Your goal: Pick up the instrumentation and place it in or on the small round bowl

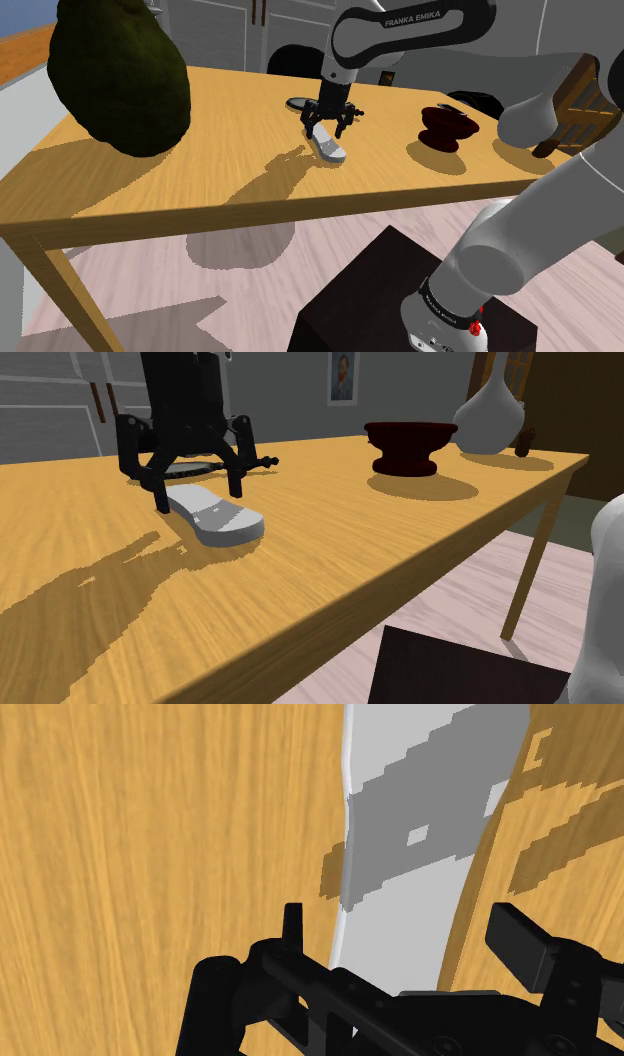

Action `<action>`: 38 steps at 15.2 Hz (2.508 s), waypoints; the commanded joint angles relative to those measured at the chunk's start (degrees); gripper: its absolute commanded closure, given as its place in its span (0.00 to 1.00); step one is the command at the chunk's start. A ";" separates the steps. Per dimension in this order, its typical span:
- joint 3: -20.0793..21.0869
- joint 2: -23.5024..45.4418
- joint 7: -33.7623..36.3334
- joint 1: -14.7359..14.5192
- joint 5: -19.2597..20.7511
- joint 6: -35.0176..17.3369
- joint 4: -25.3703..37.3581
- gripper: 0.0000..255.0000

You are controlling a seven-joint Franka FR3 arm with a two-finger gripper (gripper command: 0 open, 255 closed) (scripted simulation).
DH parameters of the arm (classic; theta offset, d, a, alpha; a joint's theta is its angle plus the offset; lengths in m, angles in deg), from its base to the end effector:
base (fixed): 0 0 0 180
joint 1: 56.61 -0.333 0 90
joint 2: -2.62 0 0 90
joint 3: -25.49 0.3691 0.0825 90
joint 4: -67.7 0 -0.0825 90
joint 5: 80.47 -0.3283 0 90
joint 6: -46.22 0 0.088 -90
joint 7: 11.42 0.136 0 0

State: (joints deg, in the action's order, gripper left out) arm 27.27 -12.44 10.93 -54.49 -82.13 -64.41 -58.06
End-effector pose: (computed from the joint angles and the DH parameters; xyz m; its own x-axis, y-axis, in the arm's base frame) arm 0.4079 0.0016 0.5358 0.9182 -0.3961 -0.0085 -0.3962 -0.9180 -0.0171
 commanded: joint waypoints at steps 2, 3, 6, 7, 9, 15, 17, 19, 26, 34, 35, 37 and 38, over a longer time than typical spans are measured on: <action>0.00 0.01 -0.01 0.00 0.00 -0.03 -0.01 0.00; 0.00 0.02 -0.01 0.00 0.00 -0.03 -0.01 1.00; 0.00 0.02 -0.01 0.00 0.00 -0.03 -0.01 1.00; 0.00 0.03 -0.01 0.00 0.00 -0.04 -0.01 1.00; 0.00 0.02 -0.01 0.00 0.00 -0.03 0.00 1.00; -0.03 -0.35 0.03 0.01 0.02 2.30 1.96 1.00; -0.04 -0.53 0.06 0.02 0.03 3.85 3.33 1.00; -0.05 -0.66 0.09 0.02 0.04 5.40 4.75 1.00; -0.09 -0.71 0.18 0.04 0.09 10.79 10.09 1.00; -0.13 -0.02 0.31 0.06 0.14 16.98 16.97 1.00; -0.13 0.12 0.32 0.06 0.14 17.75 17.89 1.00; -0.14 0.45 0.36 0.07 0.15 19.32 19.78 1.00; -0.14 0.63 0.37 0.07 0.16 20.10 20.74 1.00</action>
State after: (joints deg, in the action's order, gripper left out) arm 27.24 -12.12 11.47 -54.49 -82.02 -45.17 -38.47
